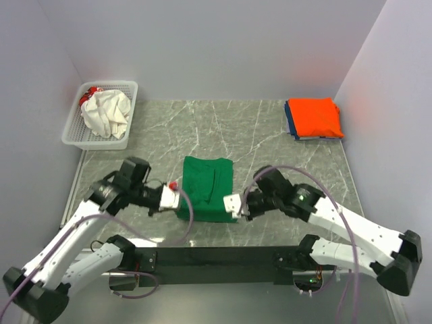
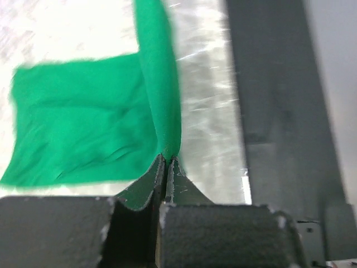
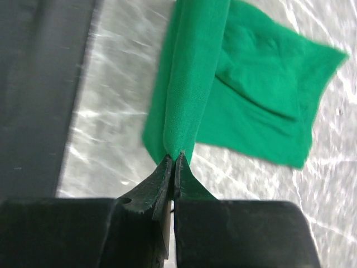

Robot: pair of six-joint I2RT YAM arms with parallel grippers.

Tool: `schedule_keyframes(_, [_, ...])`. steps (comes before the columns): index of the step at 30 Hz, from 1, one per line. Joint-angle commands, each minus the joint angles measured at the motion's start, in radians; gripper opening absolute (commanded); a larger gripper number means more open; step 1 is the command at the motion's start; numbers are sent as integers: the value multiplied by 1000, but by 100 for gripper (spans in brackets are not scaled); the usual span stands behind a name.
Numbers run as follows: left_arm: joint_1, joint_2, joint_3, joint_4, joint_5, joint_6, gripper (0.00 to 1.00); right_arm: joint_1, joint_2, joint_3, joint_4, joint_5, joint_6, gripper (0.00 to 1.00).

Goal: Fold and stack the t-shirts
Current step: Fold the tshirt

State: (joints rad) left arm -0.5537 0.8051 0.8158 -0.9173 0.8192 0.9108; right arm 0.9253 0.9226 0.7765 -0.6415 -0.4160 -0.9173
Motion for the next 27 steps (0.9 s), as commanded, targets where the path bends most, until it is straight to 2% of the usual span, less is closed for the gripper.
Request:
schedule_keyframes(1, [142, 144, 95, 0, 60, 81, 1, -123, 106, 96, -3, -52, -72, 0])
schedule_keyframes(6, [326, 435, 267, 1, 115, 201, 1, -262, 281, 194, 39, -110, -196, 0])
schedule_keyframes(10, [337, 687, 336, 162, 75, 125, 1, -345, 509, 279, 65, -147, -236, 0])
schedule_keyframes(14, [353, 906, 459, 157, 75, 56, 3, -385, 703, 387, 114, -135, -223, 0])
schedule_keyframes(18, [368, 1097, 542, 158, 63, -39, 4, -401, 889, 487, 82, -119, -207, 0])
schedule_keyframes(21, [383, 1158, 577, 132, 78, -79, 5, -387, 924, 523, 78, -78, -192, 0])
schedule_keyframes(27, [383, 1148, 511, 89, 67, -135, 7, -338, 937, 532, 31, -41, -141, 0])
